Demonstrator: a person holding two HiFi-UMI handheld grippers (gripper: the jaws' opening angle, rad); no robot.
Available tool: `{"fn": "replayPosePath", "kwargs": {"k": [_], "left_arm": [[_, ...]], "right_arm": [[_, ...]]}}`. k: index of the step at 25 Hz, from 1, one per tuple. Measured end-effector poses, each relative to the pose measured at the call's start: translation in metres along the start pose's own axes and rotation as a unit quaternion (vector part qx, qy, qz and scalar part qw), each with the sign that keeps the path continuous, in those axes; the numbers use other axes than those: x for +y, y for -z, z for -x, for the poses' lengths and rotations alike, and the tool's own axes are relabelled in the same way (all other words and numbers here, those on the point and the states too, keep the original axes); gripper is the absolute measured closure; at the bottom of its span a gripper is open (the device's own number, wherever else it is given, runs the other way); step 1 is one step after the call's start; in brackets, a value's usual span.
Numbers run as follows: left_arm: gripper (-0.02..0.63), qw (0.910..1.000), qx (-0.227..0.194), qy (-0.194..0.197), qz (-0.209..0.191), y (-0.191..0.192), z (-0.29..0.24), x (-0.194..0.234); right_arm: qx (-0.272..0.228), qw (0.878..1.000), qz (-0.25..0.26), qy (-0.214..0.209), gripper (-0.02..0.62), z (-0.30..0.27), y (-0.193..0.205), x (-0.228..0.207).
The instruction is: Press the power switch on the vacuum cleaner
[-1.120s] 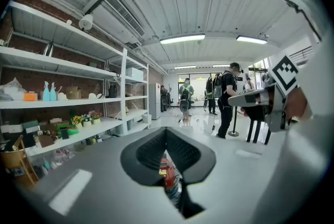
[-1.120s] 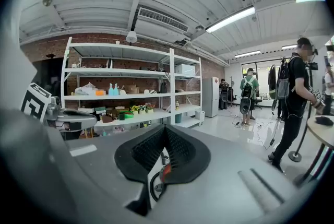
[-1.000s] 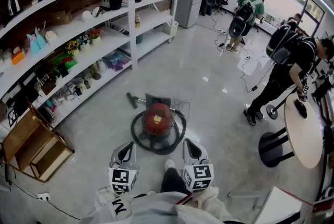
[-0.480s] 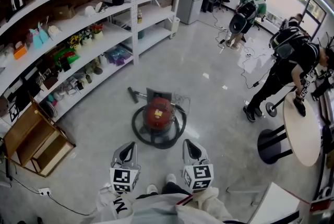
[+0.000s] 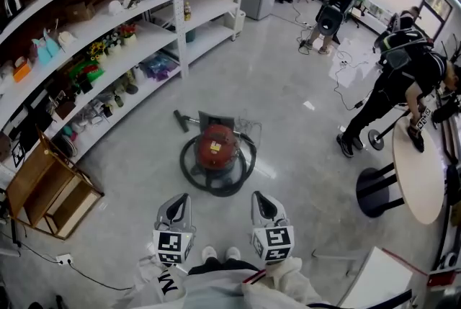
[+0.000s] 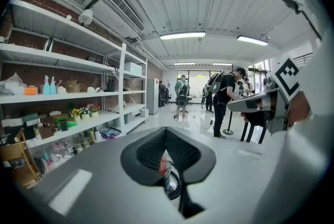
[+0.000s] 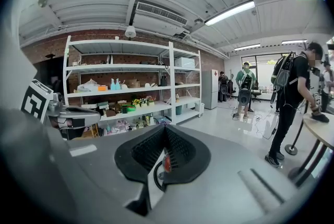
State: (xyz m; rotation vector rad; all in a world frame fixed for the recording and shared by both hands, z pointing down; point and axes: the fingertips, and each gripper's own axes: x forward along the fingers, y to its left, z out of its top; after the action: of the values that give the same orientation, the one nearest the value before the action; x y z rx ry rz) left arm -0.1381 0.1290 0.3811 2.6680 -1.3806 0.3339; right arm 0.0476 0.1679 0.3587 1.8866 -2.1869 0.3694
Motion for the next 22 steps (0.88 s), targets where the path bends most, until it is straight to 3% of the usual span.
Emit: {"fn": "replayPosePath", "kwargs": {"k": [22], "left_arm": [[0.606, 0.9997, -0.005, -0.014, -0.018, -0.017, -0.011, -0.038]], "right_arm": [[-0.021, 0.999, 0.001, -0.025, 0.597, 0.011, -0.003, -0.026]]}}
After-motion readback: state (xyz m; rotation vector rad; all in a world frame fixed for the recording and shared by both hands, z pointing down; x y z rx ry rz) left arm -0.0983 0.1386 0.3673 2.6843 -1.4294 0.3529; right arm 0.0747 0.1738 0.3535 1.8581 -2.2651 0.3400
